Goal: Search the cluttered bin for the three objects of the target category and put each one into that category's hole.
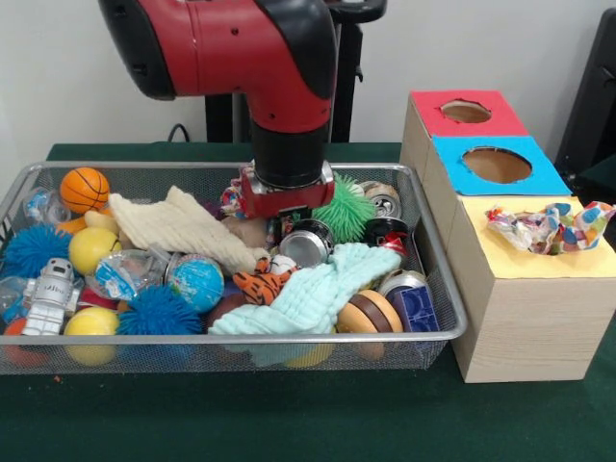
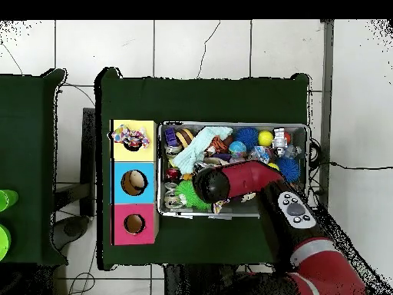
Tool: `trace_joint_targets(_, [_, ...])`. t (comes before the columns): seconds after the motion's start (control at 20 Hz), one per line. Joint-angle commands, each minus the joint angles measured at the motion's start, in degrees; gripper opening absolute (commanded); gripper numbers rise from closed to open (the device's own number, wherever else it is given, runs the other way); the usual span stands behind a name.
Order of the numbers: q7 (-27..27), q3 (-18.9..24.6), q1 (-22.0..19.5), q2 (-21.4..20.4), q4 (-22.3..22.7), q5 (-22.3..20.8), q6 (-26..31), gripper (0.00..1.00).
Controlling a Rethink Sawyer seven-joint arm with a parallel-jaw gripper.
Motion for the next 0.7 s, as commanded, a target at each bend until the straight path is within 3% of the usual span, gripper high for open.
trace_joint_targets(0.05, [8.35,-6.81,4.2,5.02,-2.06,-1.67,2.21,0.0])
trace_joint_targets(0.2, [6.91,-6.63,4.98,3.06,-1.44,0.07,3.21,0.0])
trace_joint_targets(0.45, [4.05,-4.42,6.41,-9.29,2.32,7.02,11.88,0.0])
trace_joint_targets(0.55, [4.58,-4.51,8.5,-15.15,1.52,9.68,15.89,0.0])
trace_joint_targets(0.7, [7.75,-6.27,13.04,-20.0,-3.6,11.76,22.22,0.0])
